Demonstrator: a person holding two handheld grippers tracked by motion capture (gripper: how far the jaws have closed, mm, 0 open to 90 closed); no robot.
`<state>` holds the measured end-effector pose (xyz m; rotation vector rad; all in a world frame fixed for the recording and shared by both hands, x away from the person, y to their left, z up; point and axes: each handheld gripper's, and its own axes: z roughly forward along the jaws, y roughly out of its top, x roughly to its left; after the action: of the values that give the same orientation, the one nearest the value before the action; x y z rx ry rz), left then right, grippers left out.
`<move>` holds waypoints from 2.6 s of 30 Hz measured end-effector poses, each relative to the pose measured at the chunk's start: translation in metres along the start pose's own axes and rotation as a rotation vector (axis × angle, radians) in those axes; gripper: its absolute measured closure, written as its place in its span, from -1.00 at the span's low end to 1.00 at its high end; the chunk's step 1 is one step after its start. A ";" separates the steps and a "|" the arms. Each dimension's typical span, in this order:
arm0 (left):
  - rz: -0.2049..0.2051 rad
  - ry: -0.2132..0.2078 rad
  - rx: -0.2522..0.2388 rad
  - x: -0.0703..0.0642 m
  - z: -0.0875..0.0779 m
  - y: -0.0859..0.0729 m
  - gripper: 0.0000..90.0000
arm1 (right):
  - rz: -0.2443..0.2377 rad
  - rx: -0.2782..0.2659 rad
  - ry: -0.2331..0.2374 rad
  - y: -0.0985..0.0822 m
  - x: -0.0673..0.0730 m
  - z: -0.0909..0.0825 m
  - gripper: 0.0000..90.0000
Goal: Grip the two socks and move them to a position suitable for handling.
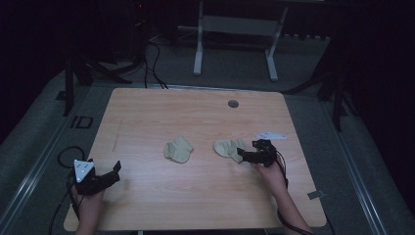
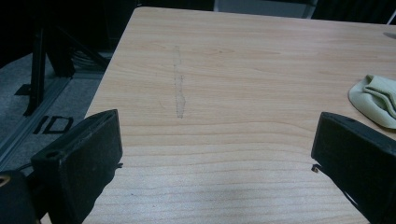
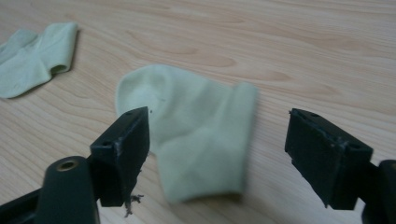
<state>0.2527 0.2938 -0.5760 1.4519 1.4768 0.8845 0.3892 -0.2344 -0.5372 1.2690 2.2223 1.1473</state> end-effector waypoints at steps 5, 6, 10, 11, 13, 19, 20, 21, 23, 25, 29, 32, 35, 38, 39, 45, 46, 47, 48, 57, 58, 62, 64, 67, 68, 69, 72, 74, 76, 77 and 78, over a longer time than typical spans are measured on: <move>0.001 -0.004 0.000 0.000 0.000 0.000 -0.96 | -0.034 0.025 0.008 0.008 0.014 0.019 -0.39; 0.000 -0.006 0.000 0.000 0.000 0.000 -0.96 | -0.037 0.030 0.012 0.009 0.016 0.023 -0.38; -0.002 -0.008 0.001 0.000 0.000 0.000 -0.96 | -0.054 0.056 0.008 0.012 0.023 0.039 -0.38; 0.000 -0.010 0.001 0.000 0.000 0.000 -0.96 | -0.063 0.062 0.002 0.013 0.024 0.042 -0.38; 0.002 -0.011 0.003 0.000 0.000 0.000 -0.96 | -0.069 0.073 -0.004 0.013 0.027 0.048 -0.38; 0.003 -0.014 0.004 0.000 0.000 0.000 -0.96 | -0.138 0.085 -0.077 0.008 0.035 0.060 -0.14; 0.003 -0.014 0.004 0.000 0.000 0.000 -0.96 | -0.136 0.074 -0.086 0.007 0.038 0.060 0.06; 0.004 -0.015 0.005 0.000 0.000 0.000 -0.96 | -0.136 0.074 -0.086 0.007 0.038 0.060 0.06; 0.004 -0.015 0.004 0.000 0.000 0.000 -0.96 | -0.148 0.071 -0.088 0.007 0.041 0.059 0.25; 0.005 -0.016 0.005 0.000 0.000 0.000 -0.96 | -0.159 0.076 -0.093 0.008 0.043 0.060 0.46; 0.005 -0.016 0.008 0.000 0.000 0.000 -0.96 | -0.170 0.093 -0.111 0.011 0.044 0.061 0.69; 0.003 -0.015 0.009 0.000 0.000 0.000 -0.96 | -0.174 0.110 -0.110 0.014 0.044 0.060 0.73; 0.002 -0.015 0.009 0.000 0.000 0.000 -0.96 | -0.181 0.106 -0.101 0.019 0.048 0.053 0.75; 0.002 -0.015 0.009 0.000 0.000 0.000 -0.96 | -0.183 0.095 -0.094 0.022 0.050 0.048 0.75; 0.002 -0.014 0.009 0.000 0.001 0.000 -0.96 | -0.194 0.082 -0.085 0.025 0.054 0.041 0.75; 0.001 -0.015 0.009 0.000 0.000 0.000 -0.96 | -0.225 0.050 -0.050 0.032 0.069 0.023 0.75; 0.001 -0.016 0.009 0.000 0.000 0.000 -0.96 | -0.230 0.044 -0.042 0.033 0.072 0.019 0.75; 0.000 -0.014 0.009 0.000 0.000 0.000 -0.96 | -0.230 0.028 -0.015 0.035 0.081 0.009 0.75; 0.000 -0.015 0.009 0.000 0.000 0.000 -0.96 | -0.230 0.028 -0.015 0.035 0.081 0.009 0.75; 0.002 -0.019 0.008 0.000 0.000 0.000 -0.96 | -0.278 -0.008 0.087 0.024 0.125 -0.028 0.75; 0.002 -0.020 0.007 0.000 0.000 0.000 -0.96 | -0.288 0.002 0.118 0.016 0.135 -0.030 0.74; 0.003 -0.021 0.006 -0.001 0.000 0.000 -0.96 | -0.322 0.035 0.148 0.001 0.151 -0.027 0.74; 0.004 -0.021 0.006 -0.001 0.000 0.000 -0.96 | -0.332 0.062 0.170 -0.010 0.160 -0.022 0.74; 0.013 -0.027 0.006 -0.003 0.000 0.001 -0.96 | -0.335 0.106 0.183 -0.023 0.167 -0.012 0.74; 0.014 -0.028 0.006 -0.003 0.000 0.001 -0.96 | -0.338 0.117 0.179 -0.027 0.168 -0.008 0.74; 0.017 -0.030 0.006 -0.004 0.000 0.001 -0.96 | -0.327 0.128 0.182 -0.030 0.168 -0.005 0.73; 0.019 -0.038 0.003 -0.006 0.000 0.002 -0.96 | -0.341 0.154 0.185 -0.038 0.171 0.004 0.70; 0.022 -0.050 0.000 -0.009 -0.002 0.003 -0.96 | -0.342 0.175 0.190 -0.044 0.173 0.009 0.58; 0.030 -0.059 -0.002 -0.012 -0.003 0.003 -0.96 | -0.357 0.168 0.197 -0.046 0.175 0.009 0.37; 0.033 -0.067 -0.002 -0.014 -0.003 0.004 -0.96 | -0.362 0.173 0.206 -0.046 0.176 0.010 0.29; 0.037 -0.075 -0.003 -0.016 -0.004 0.004 -0.96 | -0.379 0.171 0.201 -0.046 0.178 0.010 0.24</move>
<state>0.2500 0.2785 -0.5691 1.4984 1.3970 0.8449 0.2723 -0.0946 -0.5620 0.7626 2.6105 0.9897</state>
